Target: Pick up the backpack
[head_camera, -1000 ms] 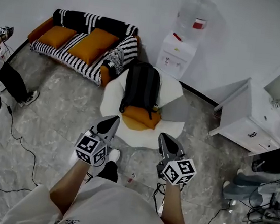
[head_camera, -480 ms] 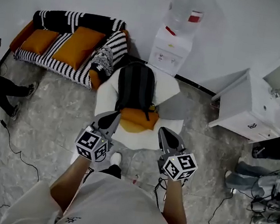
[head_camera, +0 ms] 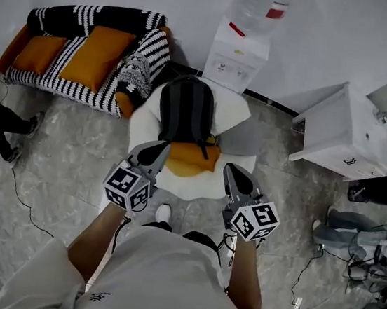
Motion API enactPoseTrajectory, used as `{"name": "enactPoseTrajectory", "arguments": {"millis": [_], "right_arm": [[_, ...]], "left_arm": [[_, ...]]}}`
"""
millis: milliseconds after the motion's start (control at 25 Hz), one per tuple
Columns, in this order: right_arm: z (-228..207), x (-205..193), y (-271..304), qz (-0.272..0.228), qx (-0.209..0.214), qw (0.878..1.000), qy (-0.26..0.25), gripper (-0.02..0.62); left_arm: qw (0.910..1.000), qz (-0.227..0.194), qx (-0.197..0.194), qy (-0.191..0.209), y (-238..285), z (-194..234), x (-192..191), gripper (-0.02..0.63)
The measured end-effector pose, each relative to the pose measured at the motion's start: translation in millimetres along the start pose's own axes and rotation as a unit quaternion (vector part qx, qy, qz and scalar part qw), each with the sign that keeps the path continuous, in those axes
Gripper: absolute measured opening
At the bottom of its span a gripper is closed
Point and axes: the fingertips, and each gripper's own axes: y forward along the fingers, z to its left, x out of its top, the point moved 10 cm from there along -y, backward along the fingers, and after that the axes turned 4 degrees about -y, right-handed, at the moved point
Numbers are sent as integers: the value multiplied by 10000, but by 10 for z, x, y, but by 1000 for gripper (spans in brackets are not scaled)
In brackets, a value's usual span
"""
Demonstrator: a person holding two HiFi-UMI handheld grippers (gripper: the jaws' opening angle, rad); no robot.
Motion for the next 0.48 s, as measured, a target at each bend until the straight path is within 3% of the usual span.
{"name": "enactPoseTrajectory", "arguments": {"millis": [240, 480], "right_arm": [[-98, -36, 78, 90, -104, 9998, 130, 3], [-188, -7, 208, 98, 96, 9999, 104, 3]], "left_arm": [[9999, 69, -72, -118, 123, 79, -24, -2], [9998, 140, 98, -78, 142, 95, -70, 0]]}}
